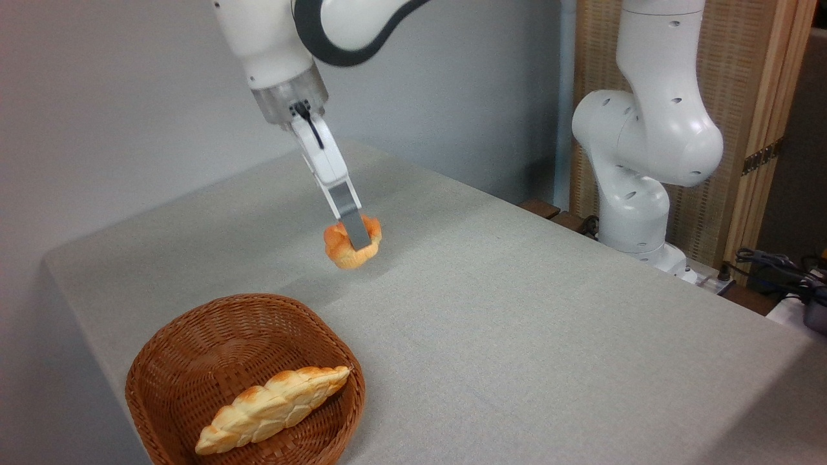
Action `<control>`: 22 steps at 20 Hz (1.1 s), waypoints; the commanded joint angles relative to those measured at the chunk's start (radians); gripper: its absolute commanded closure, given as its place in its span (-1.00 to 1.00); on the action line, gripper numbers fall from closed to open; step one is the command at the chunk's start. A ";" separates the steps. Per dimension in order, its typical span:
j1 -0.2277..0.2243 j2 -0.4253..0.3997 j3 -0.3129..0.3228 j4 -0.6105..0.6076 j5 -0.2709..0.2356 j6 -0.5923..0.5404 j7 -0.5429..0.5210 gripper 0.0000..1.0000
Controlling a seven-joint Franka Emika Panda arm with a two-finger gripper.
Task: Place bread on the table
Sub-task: 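Lift the bun out of the basket and carry it over the table, then lower the bun onto the table and open the gripper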
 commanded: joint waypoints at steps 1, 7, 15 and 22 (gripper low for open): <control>-0.022 -0.008 0.027 -0.081 -0.013 0.089 0.000 -1.00; -0.022 0.016 0.026 -0.077 -0.016 0.106 0.001 -1.00; -0.022 0.015 0.020 -0.051 -0.033 0.104 -0.007 -1.00; 0.052 0.010 0.030 0.173 -0.041 0.026 -0.105 -1.00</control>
